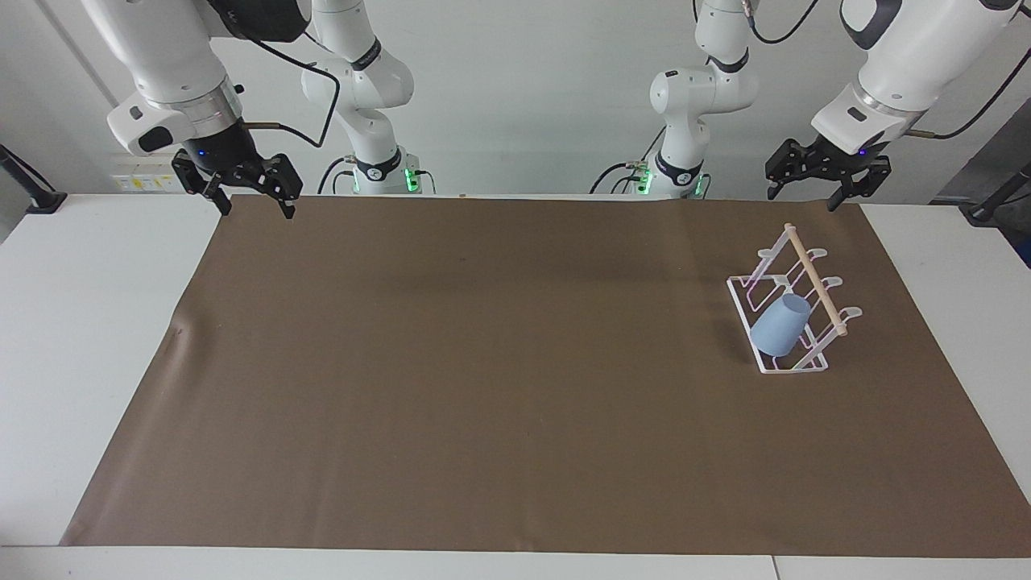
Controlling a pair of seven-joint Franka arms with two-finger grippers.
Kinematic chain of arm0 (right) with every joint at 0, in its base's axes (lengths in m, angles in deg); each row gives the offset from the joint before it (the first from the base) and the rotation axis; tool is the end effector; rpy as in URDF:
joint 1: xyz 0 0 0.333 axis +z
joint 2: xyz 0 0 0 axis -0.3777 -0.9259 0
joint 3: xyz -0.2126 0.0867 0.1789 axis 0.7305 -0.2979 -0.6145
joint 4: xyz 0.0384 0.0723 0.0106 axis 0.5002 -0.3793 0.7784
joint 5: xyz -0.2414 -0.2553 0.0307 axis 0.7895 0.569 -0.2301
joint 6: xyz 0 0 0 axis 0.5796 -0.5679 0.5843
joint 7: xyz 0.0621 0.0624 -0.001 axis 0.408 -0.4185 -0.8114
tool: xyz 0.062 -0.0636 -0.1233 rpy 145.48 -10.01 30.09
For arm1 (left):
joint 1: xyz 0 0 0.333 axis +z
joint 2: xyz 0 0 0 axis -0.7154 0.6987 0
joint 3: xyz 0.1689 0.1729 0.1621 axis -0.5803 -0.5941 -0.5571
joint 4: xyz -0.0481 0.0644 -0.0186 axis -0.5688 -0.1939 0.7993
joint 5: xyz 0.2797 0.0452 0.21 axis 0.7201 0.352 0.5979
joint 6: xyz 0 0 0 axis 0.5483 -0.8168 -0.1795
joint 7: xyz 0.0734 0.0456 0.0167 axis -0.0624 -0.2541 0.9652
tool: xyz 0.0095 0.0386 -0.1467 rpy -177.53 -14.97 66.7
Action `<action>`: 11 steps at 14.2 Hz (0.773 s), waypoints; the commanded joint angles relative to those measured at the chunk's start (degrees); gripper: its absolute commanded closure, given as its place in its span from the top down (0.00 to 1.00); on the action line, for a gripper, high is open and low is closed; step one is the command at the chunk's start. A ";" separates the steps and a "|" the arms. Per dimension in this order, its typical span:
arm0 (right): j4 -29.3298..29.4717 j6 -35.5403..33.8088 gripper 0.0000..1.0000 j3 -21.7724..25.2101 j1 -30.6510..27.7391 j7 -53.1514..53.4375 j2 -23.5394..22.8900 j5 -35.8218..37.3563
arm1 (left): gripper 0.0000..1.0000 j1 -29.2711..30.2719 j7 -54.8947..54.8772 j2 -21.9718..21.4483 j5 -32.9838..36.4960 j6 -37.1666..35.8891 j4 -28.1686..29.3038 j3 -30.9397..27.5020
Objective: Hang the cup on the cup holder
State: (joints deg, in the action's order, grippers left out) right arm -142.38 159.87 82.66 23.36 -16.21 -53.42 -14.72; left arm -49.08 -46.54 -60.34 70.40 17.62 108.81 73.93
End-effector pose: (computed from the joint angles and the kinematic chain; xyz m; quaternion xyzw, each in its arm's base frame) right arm 0.5116 -0.0114 0.5684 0.9995 -0.0269 -0.0122 0.0135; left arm 0.4691 -0.0319 0.5599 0.9886 -0.1360 -0.0595 0.0253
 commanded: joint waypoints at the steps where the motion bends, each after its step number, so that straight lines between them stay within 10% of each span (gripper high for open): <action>1: 1.10 -0.76 1.00 -0.33 -0.20 -0.93 -0.51 1.41 | 1.00 -2.04 0.69 1.21 -0.05 -1.28 -2.13 -2.14; 11: 1.19 -0.32 1.00 -0.33 -0.20 -0.75 -0.51 1.32 | 1.00 -3.71 0.69 0.41 3.82 9.26 -1.95 -2.23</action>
State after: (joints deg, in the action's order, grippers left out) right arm -142.27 159.88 82.66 23.36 -16.21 -53.42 -14.72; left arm -51.79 -46.50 -60.08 74.35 24.83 107.38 72.52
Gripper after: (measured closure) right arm 0.000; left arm 0.000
